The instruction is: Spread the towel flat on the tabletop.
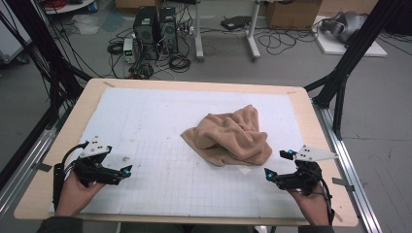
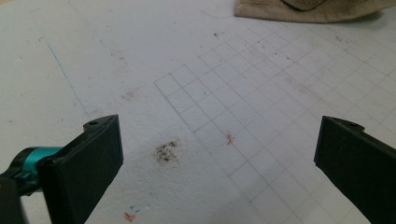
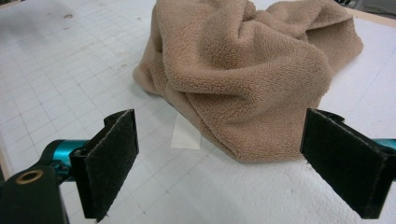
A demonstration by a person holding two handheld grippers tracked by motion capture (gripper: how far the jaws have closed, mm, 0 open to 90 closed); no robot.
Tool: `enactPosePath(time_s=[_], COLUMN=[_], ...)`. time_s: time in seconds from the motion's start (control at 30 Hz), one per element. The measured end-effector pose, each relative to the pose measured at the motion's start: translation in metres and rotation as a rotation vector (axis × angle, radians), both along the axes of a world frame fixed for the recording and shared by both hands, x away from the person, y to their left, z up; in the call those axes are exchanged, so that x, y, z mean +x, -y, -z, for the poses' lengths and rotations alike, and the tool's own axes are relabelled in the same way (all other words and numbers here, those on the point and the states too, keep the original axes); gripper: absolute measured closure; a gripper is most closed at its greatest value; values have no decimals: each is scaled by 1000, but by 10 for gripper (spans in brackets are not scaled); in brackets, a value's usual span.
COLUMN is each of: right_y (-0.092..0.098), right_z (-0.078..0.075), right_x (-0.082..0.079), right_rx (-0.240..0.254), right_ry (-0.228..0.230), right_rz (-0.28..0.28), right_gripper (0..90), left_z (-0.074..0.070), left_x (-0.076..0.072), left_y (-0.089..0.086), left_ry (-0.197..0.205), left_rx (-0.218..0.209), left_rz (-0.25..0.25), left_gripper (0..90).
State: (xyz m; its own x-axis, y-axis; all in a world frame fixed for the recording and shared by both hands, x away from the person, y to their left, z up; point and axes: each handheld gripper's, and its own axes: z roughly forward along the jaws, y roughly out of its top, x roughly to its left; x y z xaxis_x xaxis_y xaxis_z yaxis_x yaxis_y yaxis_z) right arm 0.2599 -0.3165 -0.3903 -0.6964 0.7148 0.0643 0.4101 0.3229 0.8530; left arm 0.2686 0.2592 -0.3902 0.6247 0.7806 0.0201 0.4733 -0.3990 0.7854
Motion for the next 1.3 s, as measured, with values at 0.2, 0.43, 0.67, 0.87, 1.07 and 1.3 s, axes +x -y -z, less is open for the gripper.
enactPosePath(time_s=[0.2,0.43,0.67,0.87,1.07,1.3], right_y=[1,-1,-13,-36,-69,-103], right_z=[-1,-2,-9,-21,-29,-12], right_x=[6,13,29,57,91,125], right_rx=[7,11,7,-3,-35,-87], right_ry=[-2,-9,-4,-17,-39,-142], right_rz=[-2,-5,-32,-62,-89,-127], right_gripper=[107,107,107,107,109,222], left_z=[0,0,-2,-2,0,2], left_x=[2,2,1,1,1,0], left_y=[1,3,4,4,0,-5], left_ry=[-7,-5,3,4,1,0], left_rx=[4,5,5,-2,-2,-13], left_rz=[-1,6,11,5,0,-8], left_gripper=[17,17,17,17,17,17])
